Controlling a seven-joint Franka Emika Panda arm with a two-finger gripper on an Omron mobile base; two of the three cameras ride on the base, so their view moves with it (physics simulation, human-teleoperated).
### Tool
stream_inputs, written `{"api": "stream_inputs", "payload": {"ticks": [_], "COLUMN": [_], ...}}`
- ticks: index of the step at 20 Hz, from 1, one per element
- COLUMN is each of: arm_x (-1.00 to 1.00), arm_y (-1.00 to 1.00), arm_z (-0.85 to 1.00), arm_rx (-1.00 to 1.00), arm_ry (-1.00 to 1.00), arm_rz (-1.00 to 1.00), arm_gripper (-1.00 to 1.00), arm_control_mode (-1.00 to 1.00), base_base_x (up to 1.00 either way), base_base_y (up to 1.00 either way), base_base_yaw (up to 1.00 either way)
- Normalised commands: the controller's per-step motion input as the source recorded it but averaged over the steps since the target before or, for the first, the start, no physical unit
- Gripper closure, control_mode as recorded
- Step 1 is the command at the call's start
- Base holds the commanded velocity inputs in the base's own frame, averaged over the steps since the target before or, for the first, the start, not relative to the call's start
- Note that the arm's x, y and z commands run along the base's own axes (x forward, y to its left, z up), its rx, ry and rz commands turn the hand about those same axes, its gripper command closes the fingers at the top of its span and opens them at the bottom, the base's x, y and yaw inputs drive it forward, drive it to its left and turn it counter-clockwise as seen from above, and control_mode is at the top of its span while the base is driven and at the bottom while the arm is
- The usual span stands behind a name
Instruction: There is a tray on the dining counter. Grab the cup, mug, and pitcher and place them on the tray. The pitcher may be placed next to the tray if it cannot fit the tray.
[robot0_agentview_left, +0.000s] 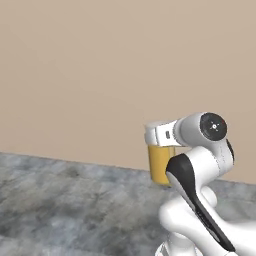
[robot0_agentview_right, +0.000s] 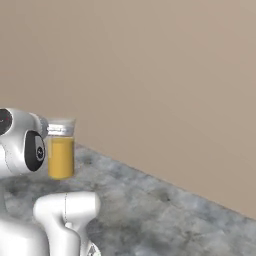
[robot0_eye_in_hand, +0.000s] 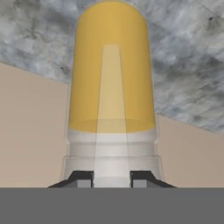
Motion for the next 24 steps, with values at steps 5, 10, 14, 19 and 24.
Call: {"api": "stream_inputs", "payload": {"ticks": [5,10,14,19,24], "arm_x": [0.0,0.0,0.0,0.0,0.0], "arm_y": [0.0,0.0,0.0,0.0,0.0], "arm_z": [0.0,0.0,0.0,0.0,0.0], "arm_rx": [0.0,0.0,0.0,0.0,0.0], "arm_ry": [0.0,0.0,0.0,0.0,0.0], "arm_rz": [0.0,0.0,0.0,0.0,0.0], "arm_gripper": [1.0,1.0,1.0,1.0,1.0], "arm_control_mode": [1.0,1.0,1.0,1.0,1.0], "base_base_x": [0.3,0.41,0.42,0.57,0.59], "base_base_y": [-0.23,-0.31,-0.35,-0.32,-0.34], "base_base_yaw": [0.46,0.44,0.42,0.43,0.45]}}
